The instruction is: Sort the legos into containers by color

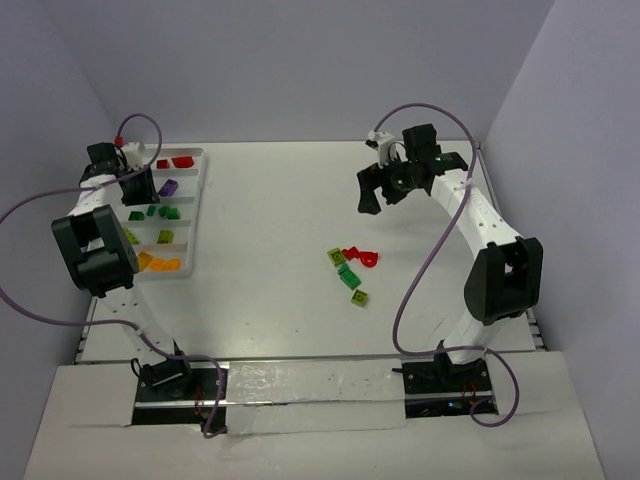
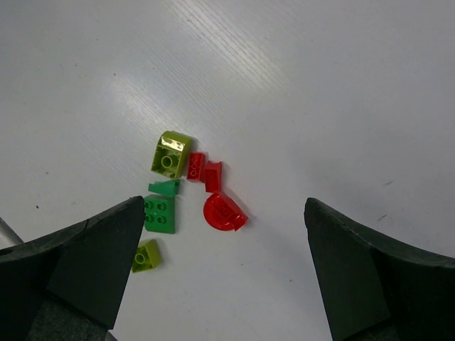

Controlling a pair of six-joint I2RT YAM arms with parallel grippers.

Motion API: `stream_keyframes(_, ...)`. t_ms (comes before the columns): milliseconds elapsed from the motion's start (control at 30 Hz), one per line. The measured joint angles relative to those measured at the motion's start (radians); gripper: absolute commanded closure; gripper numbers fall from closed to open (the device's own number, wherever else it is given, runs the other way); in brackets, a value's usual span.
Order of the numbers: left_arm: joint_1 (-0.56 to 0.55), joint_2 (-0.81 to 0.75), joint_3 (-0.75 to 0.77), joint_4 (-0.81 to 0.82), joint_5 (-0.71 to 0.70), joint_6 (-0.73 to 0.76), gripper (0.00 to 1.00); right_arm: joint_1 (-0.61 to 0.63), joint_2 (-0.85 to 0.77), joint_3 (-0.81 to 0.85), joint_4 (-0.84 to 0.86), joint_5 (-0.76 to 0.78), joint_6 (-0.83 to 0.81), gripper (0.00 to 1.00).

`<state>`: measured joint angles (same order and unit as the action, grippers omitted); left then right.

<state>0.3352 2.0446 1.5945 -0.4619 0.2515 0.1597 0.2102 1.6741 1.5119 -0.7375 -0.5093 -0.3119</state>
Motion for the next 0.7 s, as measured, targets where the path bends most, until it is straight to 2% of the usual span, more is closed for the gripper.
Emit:
stream_keyframes(100, -0.01, -0.021, 0.0, -0.008, 0.053, 0.017, 0.53, -0.02, 0.0, -0.017, 0.0, 0.001, 0.001, 0.0)
stream_keyframes(200, -0.079, -0.095, 0.0, -0.017, 0.105, 0.049, 0.5, -0.056, 0.0, -0.044, 0.004, -0.001, 0.006, 0.0)
stream_keyframes(300, -0.238, -0.197, 0.002, -0.013, 0.168, 0.069, 0.5, -0.099, 0.0, -0.076, 0.004, -0.003, 0.01, 0.0)
stream_keyframes(433, -0.536, -0.269, 0.011, -0.006, 0.271, 0.088, 0.5, -0.14, -0.002, -0.122, 0.007, 0.003, 0.011, 0.0)
stream_keyframes(600, -0.836, -0.23, -0.018, -0.024, 0.305, 0.104, 0.48, -0.16, -0.012, -0.177, 0.004, 0.008, 0.011, 0.0)
stream_keyframes(700, -0.951, -0.165, -0.025, -0.079, 0.305, 0.138, 0.45, -0.179, -0.026, -0.195, 0.004, 0.009, 0.012, 0.0)
